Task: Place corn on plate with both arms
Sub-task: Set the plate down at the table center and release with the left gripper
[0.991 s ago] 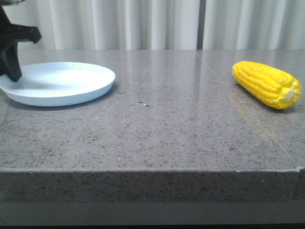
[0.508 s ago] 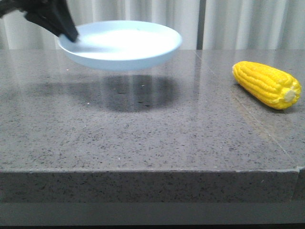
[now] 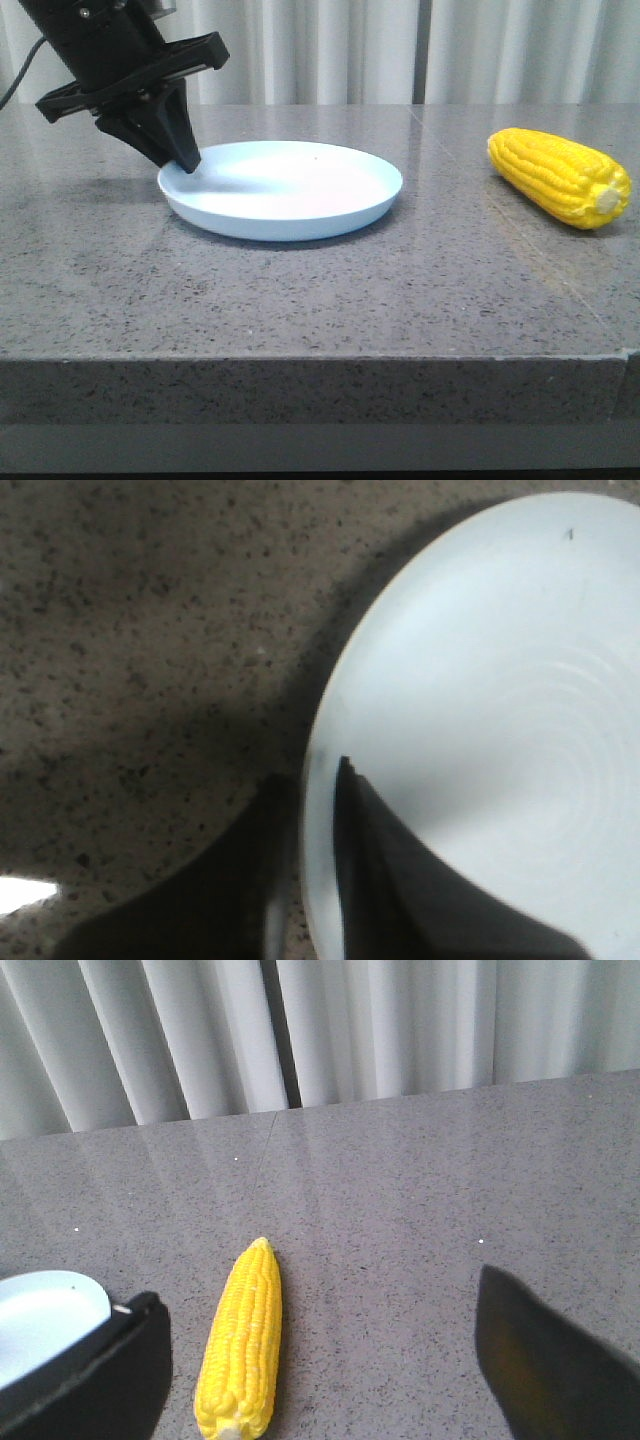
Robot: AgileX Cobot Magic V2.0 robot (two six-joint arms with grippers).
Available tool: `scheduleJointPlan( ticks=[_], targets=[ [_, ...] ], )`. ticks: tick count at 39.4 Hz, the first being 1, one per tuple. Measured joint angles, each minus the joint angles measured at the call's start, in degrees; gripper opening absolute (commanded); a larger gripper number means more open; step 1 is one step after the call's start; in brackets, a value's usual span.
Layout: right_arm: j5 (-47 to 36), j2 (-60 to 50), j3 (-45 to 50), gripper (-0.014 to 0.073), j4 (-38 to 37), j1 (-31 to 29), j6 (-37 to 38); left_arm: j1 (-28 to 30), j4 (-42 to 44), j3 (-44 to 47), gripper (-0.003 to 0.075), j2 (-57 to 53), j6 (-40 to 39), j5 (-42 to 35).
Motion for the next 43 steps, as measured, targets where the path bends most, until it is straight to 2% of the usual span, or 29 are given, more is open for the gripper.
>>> scheduleJointPlan(
  ticks=[2, 4, 9, 12, 22, 32, 43],
  targets=[
    [0.0, 0.0, 0.0, 0.0640, 0.0, 0.0, 0.0, 0.0, 0.0, 0.0, 0.0411, 0.0, 0.0, 0.0],
    [0.0, 0.0, 0.0, 0.0640, 0.0, 0.0, 0.0, 0.0, 0.1, 0.0, 0.0443, -0.3, 0.0, 0.0],
    [0.0, 0.0, 0.0, 0.0640, 0.0, 0.0, 0.0, 0.9, 2.1, 0.0, 0.0410, -2.1, 0.0, 0.0],
    [0.0, 0.0, 0.0, 0.0640, 0.0, 0.0, 0.0, 2.4, 4.2, 0.0, 0.0333, -3.8, 0.0, 0.3],
    [0.0, 0.0, 0.0, 0.0640, 0.0, 0.0, 0.0, 8.6, 8.0, 5.1, -0.0020, -11.6, -0.2, 0.9],
    [0.0, 0.0, 0.0, 0.0640, 0.0, 0.0, 0.0, 13.2, 11.0, 16.4, -0.0020, -25.0, -0.2, -2.8],
    [0.0, 0.0, 0.0, 0.0640, 0.0, 0.0, 0.0, 12.6, 11.7, 31.9, -0.0020, -45.8, 0.4, -16.2]
  ],
)
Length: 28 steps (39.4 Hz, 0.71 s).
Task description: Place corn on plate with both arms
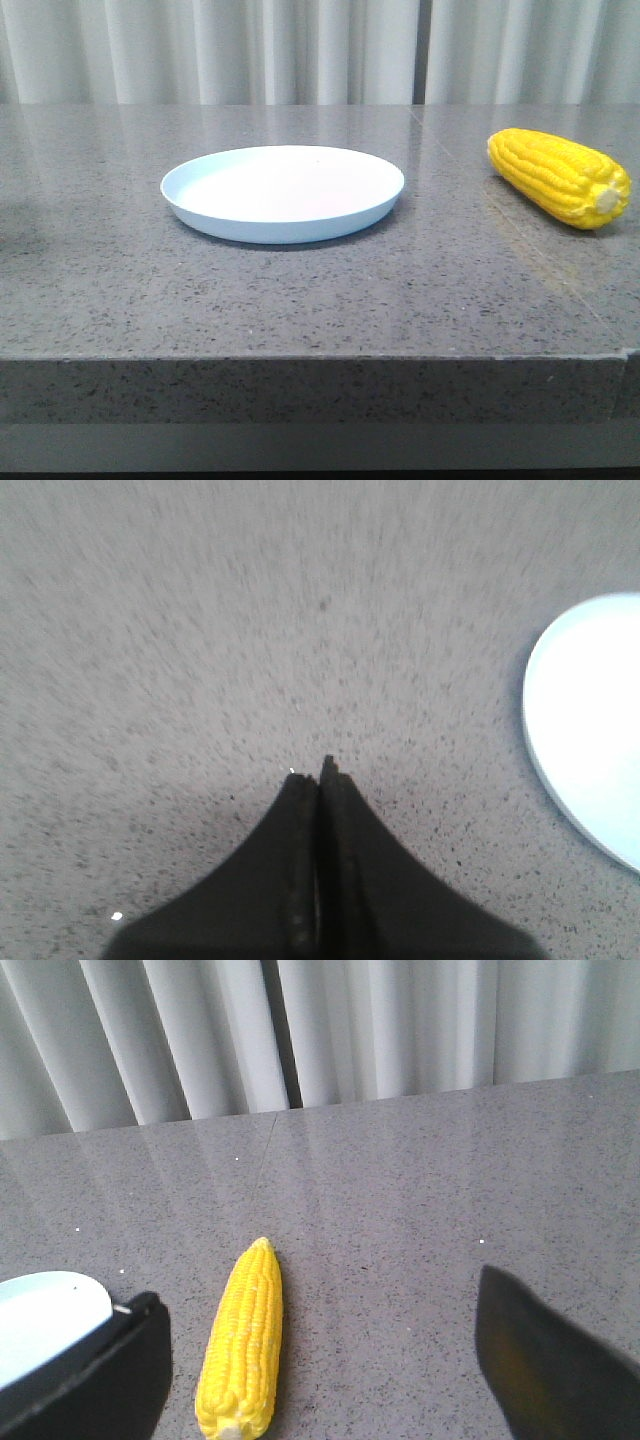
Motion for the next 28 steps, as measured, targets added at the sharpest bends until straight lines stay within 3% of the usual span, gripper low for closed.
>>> scheduleJointPlan(
  ticks=[9, 20, 28],
  targets=[
    [0.0, 0.0, 0.0, 0.0640, 0.0, 0.0, 0.0, -1.4, 0.1, 16.1, -0.0020, -22.9, 1.0, -11.1],
    [0.0, 0.0, 0.0, 0.0640, 0.0, 0.0, 0.0, -1.4, 0.1, 29.1, -0.0020, -44.9, 1.1, -12.2],
    [0.0, 0.0, 0.0, 0.0640, 0.0, 0.0, 0.0, -1.4, 0.1, 33.4, -0.0020, -53.5, 1.2, -12.4]
  ],
)
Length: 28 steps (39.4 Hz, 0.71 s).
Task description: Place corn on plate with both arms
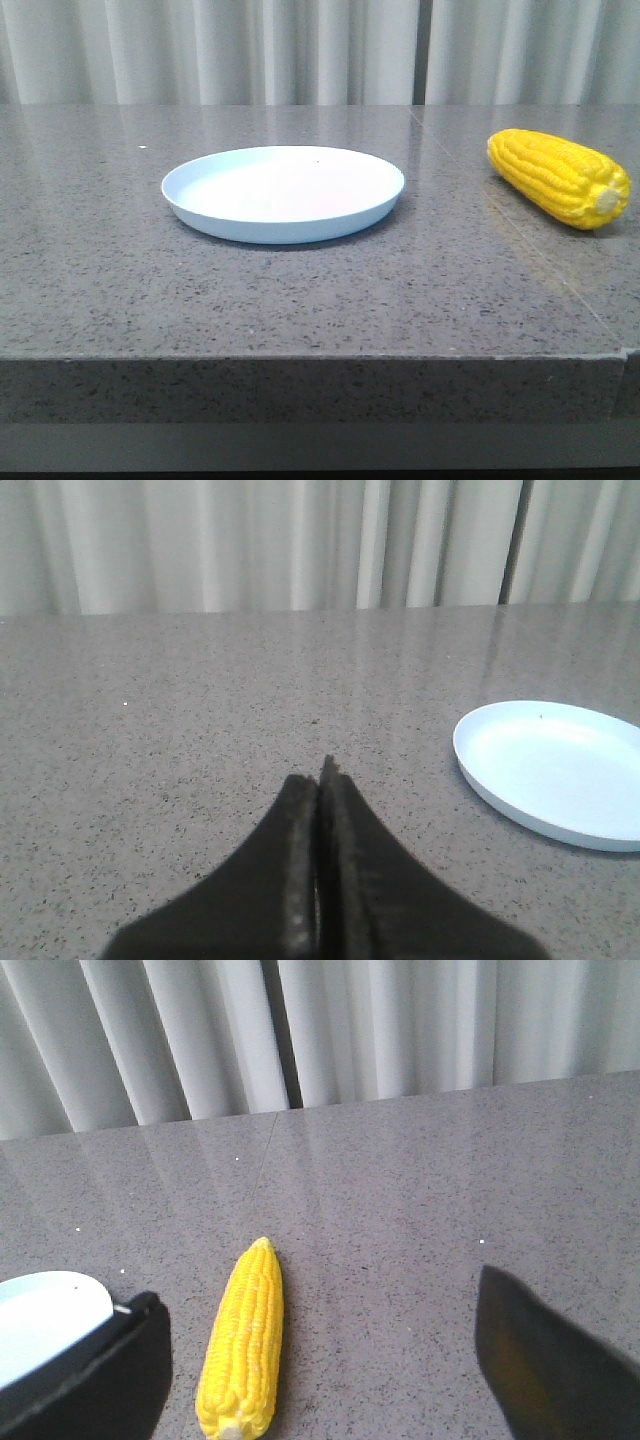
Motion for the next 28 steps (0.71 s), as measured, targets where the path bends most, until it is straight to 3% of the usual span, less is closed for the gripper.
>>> scheduleJointPlan(
  ticks=[28],
  targets=[
    [-3.0, 0.1, 0.0, 0.0640, 0.0, 0.0, 0.0, 0.0, 0.0, 0.1, -0.0020, -1.8, 0.1, -1.4]
  ],
)
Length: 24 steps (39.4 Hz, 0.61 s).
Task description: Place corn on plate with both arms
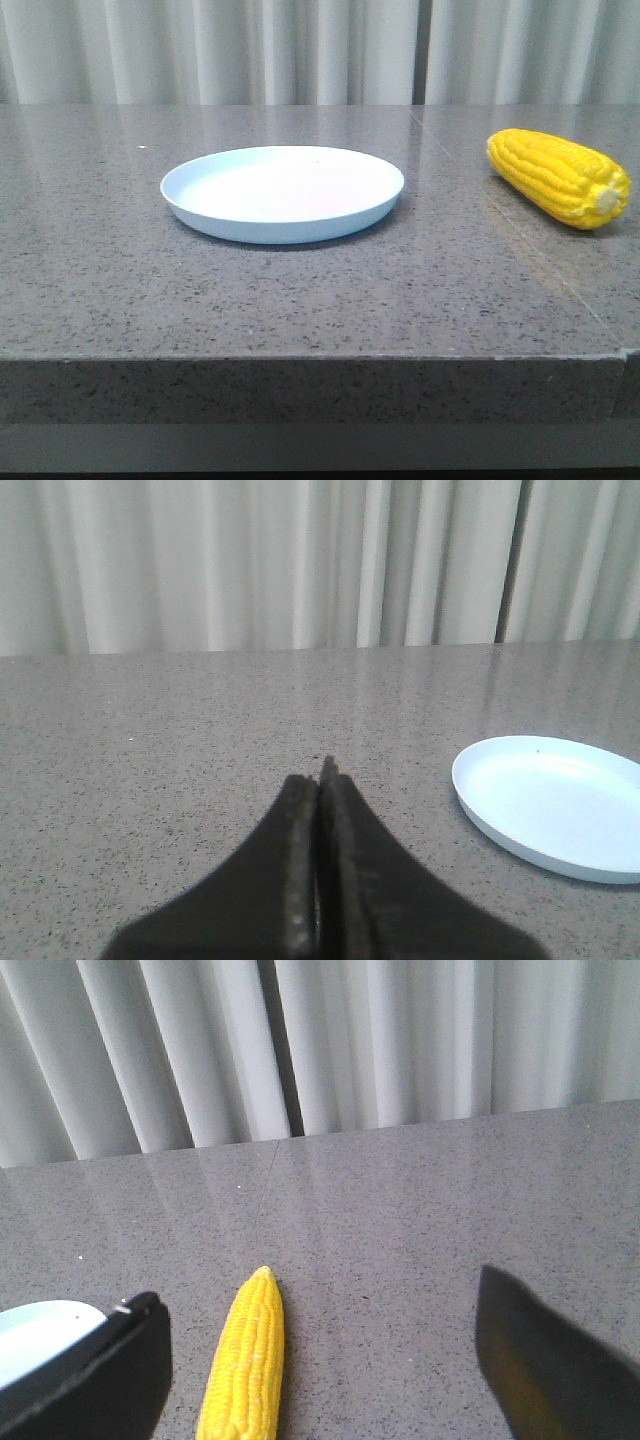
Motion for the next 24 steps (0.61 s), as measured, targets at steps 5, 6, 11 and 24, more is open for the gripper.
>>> scheduleJointPlan(
  ticks=[5, 6, 11, 24],
  targets=[
    [0.0, 0.0, 0.0, 0.0640, 0.0, 0.0, 0.0, 0.0, 0.0, 0.0, -0.0020, 0.0, 0.0, 0.0],
    [0.0, 0.0, 0.0, 0.0640, 0.0, 0.0, 0.0, 0.0, 0.0, 0.0, -0.0020, 0.0, 0.0, 0.0],
    [-0.3, 0.0, 0.0, 0.0640, 0.0, 0.0, 0.0, 0.0, 0.0, 0.0, -0.0020, 0.0, 0.0, 0.0],
    [0.4, 0.3, 0.0, 0.0640, 0.0, 0.0, 0.0, 0.0, 0.0, 0.0, -0.0020, 0.0, 0.0, 0.0]
  ],
)
